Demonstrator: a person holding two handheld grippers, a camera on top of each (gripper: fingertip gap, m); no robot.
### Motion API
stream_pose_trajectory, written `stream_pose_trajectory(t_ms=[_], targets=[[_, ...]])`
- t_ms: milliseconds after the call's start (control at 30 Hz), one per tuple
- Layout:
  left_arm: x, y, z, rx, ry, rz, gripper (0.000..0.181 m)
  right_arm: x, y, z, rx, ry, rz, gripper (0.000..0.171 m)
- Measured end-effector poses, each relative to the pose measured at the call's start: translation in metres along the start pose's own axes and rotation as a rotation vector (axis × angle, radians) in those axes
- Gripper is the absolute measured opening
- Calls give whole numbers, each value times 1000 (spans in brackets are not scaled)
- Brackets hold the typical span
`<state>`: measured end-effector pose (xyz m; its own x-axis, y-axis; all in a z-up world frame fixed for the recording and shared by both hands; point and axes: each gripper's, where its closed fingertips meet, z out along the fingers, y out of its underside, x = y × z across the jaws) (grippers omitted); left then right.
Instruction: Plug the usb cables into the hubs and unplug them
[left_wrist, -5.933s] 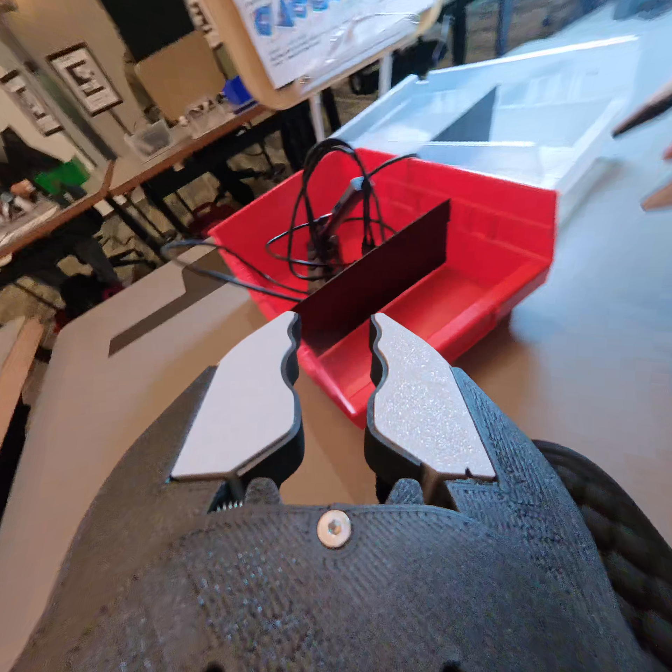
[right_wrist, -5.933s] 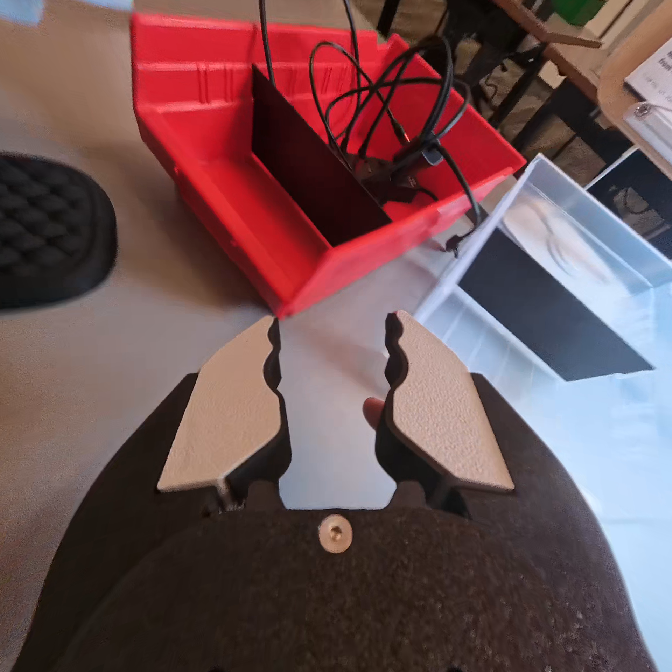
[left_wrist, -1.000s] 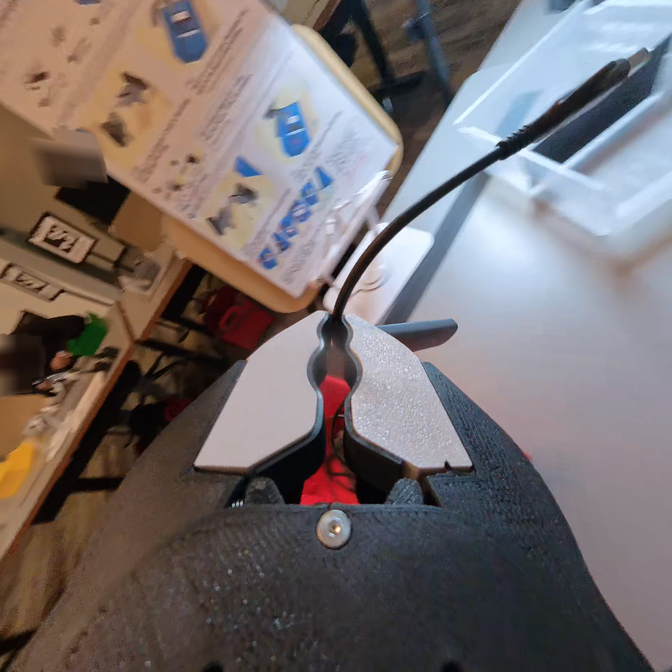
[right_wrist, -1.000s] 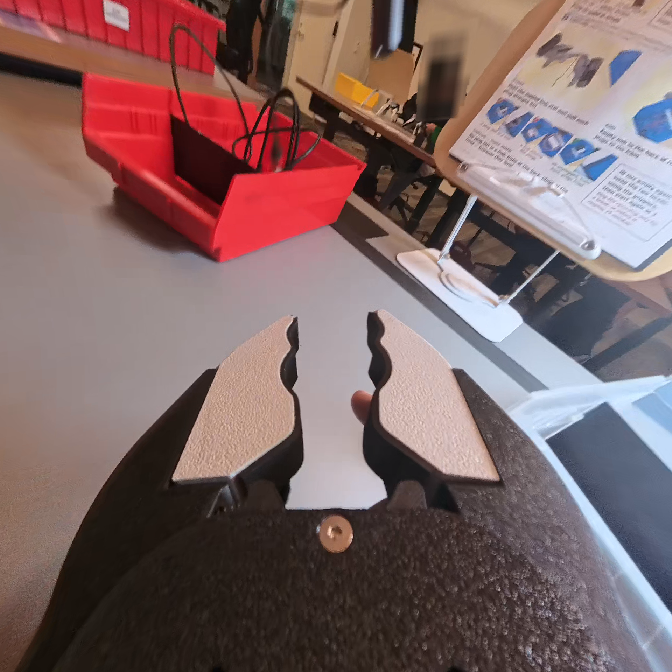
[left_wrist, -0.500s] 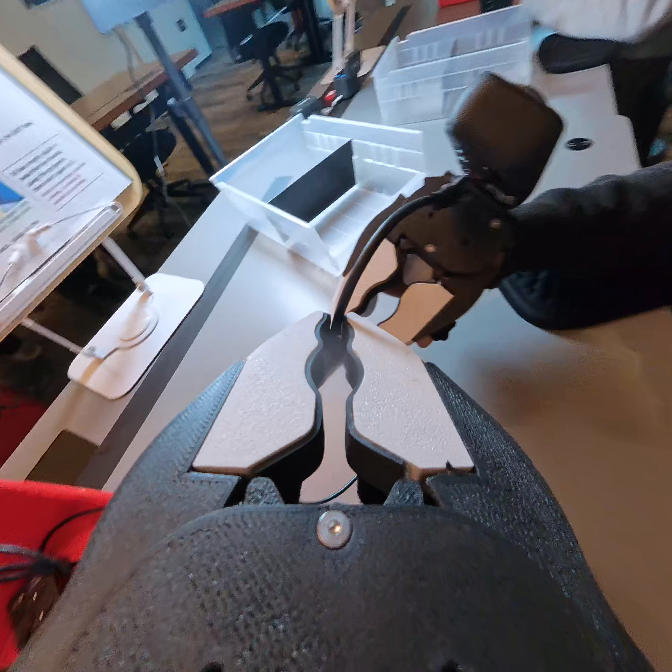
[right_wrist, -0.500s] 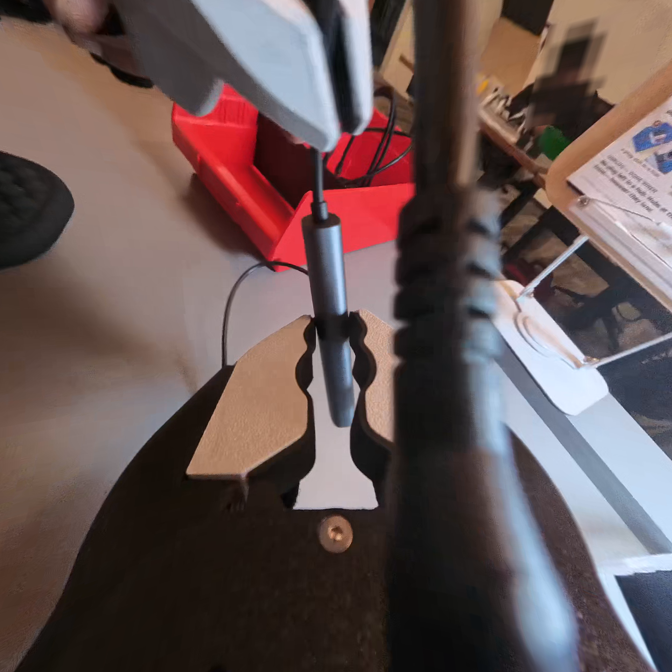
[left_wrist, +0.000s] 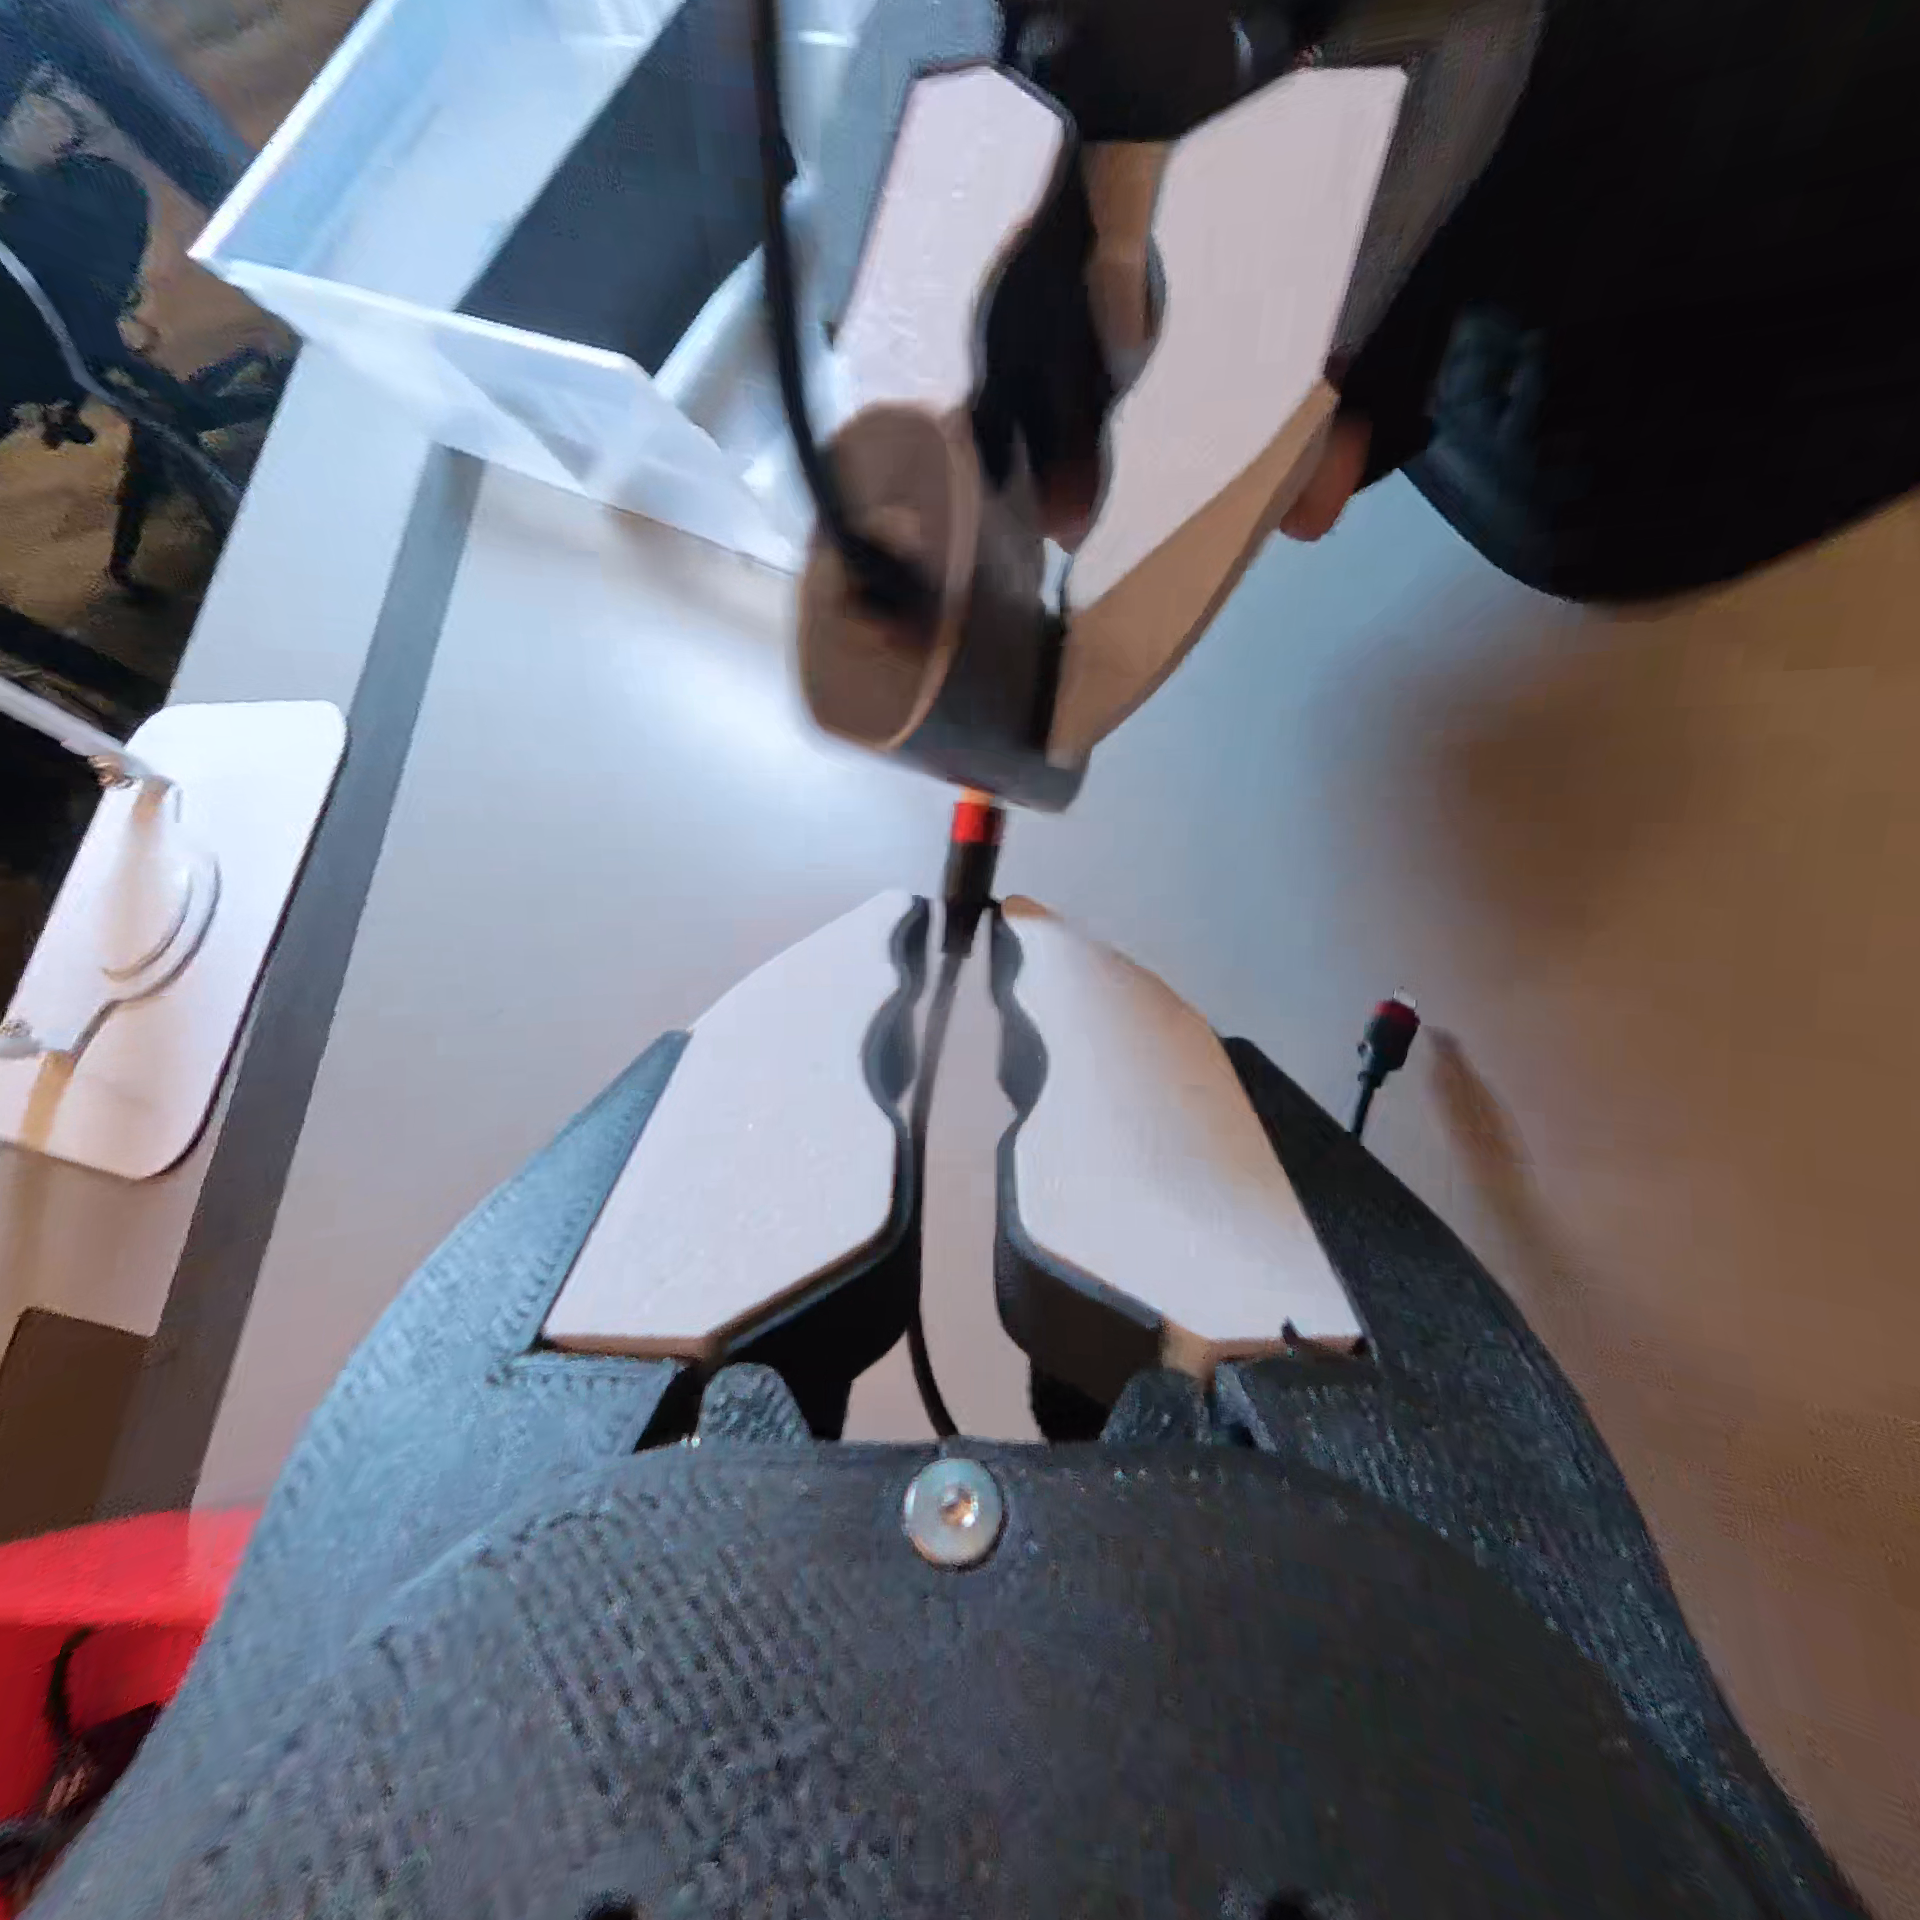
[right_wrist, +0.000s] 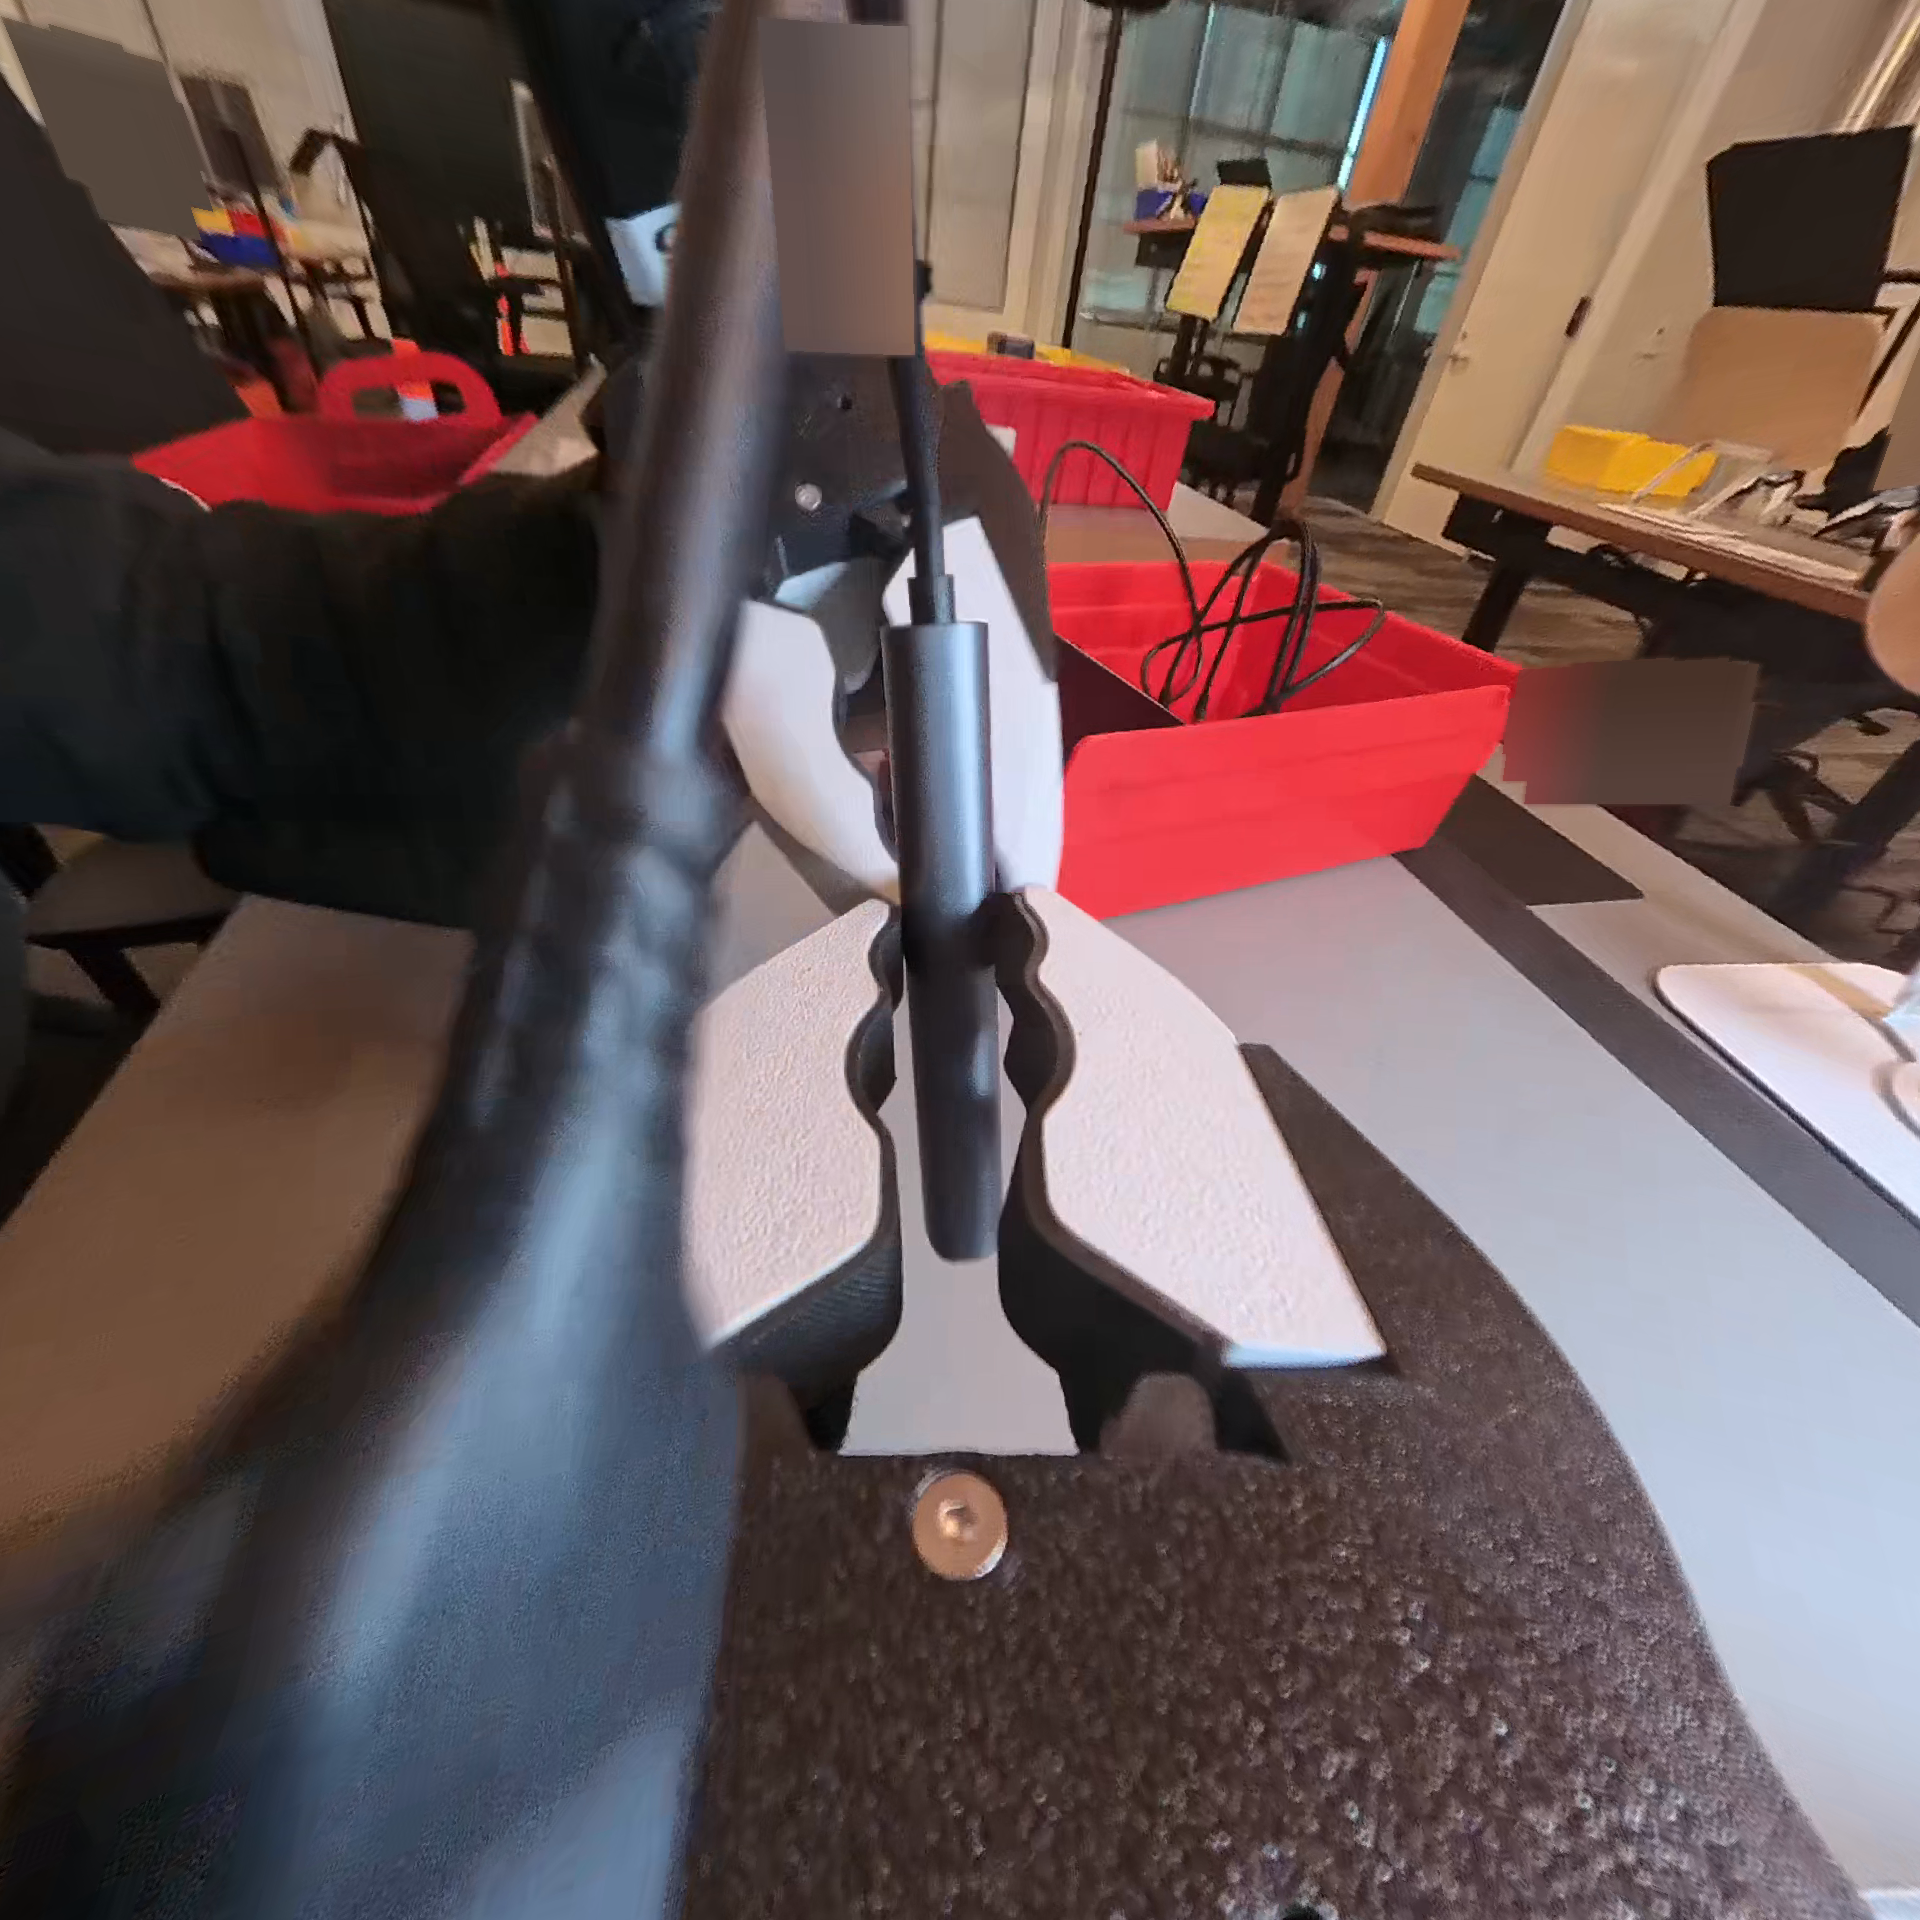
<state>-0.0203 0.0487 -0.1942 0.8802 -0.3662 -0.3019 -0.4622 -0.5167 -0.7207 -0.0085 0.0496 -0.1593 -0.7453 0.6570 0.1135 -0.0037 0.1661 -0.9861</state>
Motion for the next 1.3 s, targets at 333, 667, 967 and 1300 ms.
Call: stream_pose_trajectory(t_ms=[333,667,967,1300], targets=[[12,-6,6,106,107,-100,9,-4,20,3,-101,-15,-24,16],[-13,-34,-19,408,115,-310,8,23,-5,-11,53,129,78,32],[-24,-65,-51,803,224,-490,8,4,-11,-5,190,-98,323,18],[-69,-23,-76,426,-226,-179,19,62,-25,-52,8,373,-21,16]])
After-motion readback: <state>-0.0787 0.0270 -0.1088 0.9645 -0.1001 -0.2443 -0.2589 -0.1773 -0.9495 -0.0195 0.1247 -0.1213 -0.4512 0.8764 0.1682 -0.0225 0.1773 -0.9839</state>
